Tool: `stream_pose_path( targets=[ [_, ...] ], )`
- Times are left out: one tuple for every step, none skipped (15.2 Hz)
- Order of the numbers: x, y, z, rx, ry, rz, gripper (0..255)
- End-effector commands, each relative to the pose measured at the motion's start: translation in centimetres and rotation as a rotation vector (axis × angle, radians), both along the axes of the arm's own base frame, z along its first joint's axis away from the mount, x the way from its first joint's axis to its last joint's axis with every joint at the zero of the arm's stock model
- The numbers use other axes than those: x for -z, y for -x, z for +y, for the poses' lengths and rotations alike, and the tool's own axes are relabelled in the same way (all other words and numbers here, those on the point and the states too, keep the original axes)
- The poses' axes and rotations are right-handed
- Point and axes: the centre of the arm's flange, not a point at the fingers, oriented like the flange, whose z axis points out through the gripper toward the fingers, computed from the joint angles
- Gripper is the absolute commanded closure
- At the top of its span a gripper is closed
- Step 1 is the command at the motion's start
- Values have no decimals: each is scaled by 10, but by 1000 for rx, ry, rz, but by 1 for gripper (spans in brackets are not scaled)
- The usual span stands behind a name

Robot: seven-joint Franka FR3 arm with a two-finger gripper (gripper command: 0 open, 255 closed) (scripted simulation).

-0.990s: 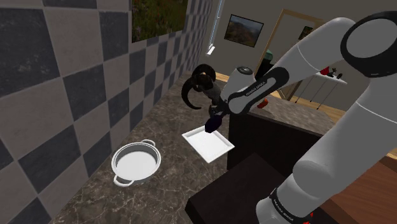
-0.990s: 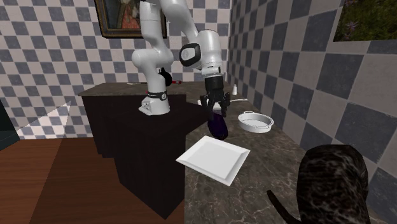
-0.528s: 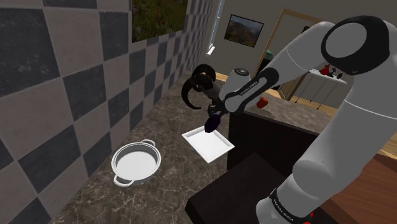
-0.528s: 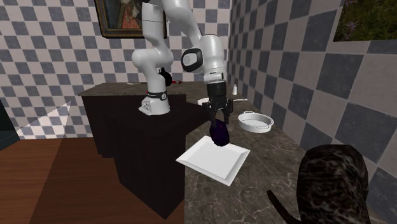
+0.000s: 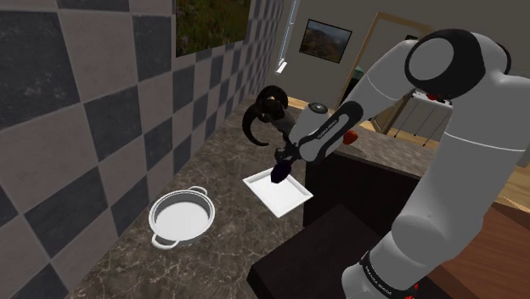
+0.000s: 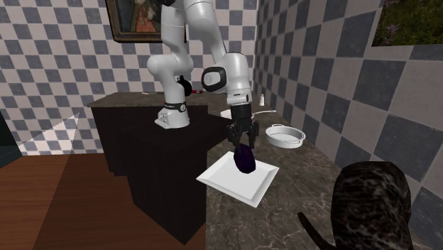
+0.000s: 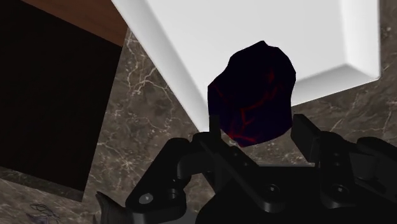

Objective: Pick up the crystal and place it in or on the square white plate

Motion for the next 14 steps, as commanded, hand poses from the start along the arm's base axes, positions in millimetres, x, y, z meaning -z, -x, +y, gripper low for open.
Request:
stream_pose_path(
  targets=[
    [10,-1,-1,0,0,-1,255],
    [15,-1,-1,0,0,-1,255],
    [21,-1,-1,0,0,-1,255],
    [26,-1,-1,0,0,-1,255],
    [31,-1,-1,0,0,-1,255],
    [36,-1,-1,0,0,-1,255],
    [42,-1,-1,0,0,-1,255],
    [45,-1,-1,0,0,-1,255],
    [45,-1,-1,0,0,-1,255],
    [45,-1,-1,0,0,-1,255],
    [45,-1,-1,0,0,-1,255],
    [45,-1,-1,0,0,-1,255],
    [45,-1,-1,0,0,-1,255],
    [45,-1,-1,0,0,-1,255]
  ],
)
